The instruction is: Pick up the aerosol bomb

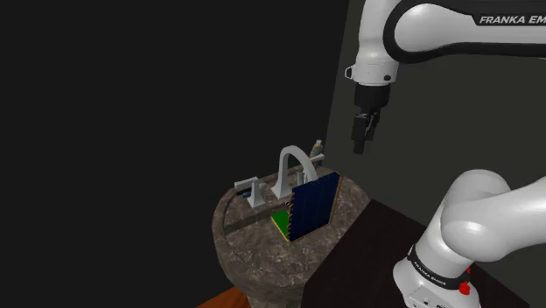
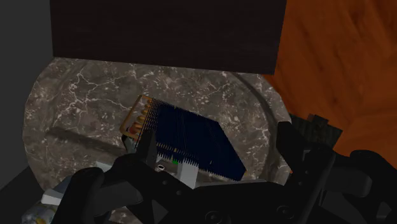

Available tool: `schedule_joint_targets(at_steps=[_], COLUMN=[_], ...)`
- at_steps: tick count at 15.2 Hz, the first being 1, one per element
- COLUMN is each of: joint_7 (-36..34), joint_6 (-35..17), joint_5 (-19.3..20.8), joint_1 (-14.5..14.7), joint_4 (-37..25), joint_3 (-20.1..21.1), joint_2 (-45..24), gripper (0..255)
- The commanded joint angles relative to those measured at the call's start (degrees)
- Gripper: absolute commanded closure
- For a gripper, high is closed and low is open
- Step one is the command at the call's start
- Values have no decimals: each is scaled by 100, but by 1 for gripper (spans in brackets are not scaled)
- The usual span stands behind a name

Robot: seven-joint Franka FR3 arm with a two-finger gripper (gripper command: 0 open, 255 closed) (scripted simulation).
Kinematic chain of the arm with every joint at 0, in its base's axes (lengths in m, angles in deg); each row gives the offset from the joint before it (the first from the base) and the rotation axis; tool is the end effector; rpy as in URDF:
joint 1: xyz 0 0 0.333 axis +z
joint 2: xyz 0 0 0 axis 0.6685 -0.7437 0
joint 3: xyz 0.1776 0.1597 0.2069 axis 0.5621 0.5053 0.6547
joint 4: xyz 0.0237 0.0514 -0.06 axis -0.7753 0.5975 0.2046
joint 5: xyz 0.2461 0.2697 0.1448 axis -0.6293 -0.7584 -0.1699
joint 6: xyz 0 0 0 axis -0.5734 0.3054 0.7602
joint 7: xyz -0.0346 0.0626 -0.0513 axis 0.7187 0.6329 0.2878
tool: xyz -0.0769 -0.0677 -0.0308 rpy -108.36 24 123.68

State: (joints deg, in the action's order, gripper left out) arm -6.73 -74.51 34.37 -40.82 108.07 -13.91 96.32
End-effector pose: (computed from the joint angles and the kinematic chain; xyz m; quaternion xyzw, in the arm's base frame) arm 0.2849 0.0250 0.5544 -0.9953 -0.0689 0.0621 0.0264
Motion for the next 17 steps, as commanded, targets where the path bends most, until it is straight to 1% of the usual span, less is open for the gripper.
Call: schedule_joint_targets(at_steps=[1,6,10,14,17], joint_7=[0,521,950,1414,1801], joint_6=[0,-867,-1544,-2171,-2586], joint_5=[0,178,223,144,-18], joint_1=[0,-197,-309,-368,-378], joint_4=[0,150,123,-36,-243], joint_3=[0,-543,-977,-1406,-1720], joint_2=[0,-551,-1137,-1831,-2410], gripper=[0,0,0,0,0])
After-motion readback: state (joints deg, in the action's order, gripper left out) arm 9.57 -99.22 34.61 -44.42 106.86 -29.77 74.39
